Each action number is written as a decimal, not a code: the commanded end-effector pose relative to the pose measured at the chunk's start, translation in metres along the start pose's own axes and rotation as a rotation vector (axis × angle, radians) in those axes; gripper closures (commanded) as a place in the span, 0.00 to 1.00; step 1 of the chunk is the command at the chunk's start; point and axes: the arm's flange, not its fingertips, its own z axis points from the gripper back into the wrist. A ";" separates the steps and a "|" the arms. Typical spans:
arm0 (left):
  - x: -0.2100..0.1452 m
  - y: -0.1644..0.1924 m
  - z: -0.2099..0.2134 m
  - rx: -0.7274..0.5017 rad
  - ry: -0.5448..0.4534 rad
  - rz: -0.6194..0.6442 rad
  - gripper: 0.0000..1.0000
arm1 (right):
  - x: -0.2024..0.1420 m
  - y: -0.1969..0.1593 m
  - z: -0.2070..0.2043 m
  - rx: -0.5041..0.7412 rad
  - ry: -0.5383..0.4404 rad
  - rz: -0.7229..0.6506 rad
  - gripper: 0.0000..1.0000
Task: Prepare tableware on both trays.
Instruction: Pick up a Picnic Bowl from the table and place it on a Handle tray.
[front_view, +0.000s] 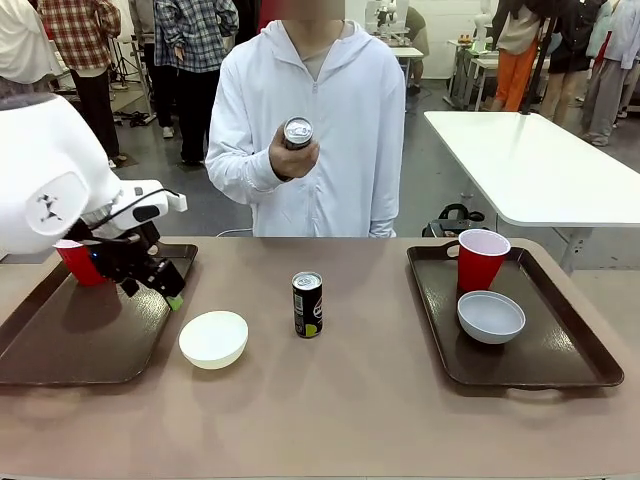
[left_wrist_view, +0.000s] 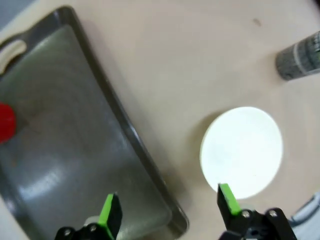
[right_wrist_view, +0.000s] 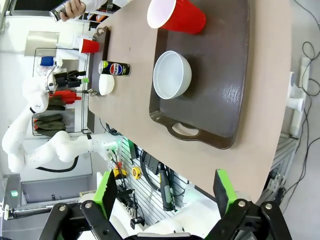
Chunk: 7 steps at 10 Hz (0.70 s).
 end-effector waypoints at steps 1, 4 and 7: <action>0.008 -0.002 -0.021 0.034 0.008 -0.018 0.00 | 0.002 0.002 0.000 -0.005 -0.006 -0.022 0.00; 0.007 -0.009 -0.017 0.010 0.022 -0.009 0.00 | 0.002 0.002 0.000 -0.005 -0.006 -0.022 0.00; -0.083 0.022 0.076 -0.078 0.104 -0.133 0.00 | 0.002 0.002 0.000 -0.005 -0.006 -0.022 0.00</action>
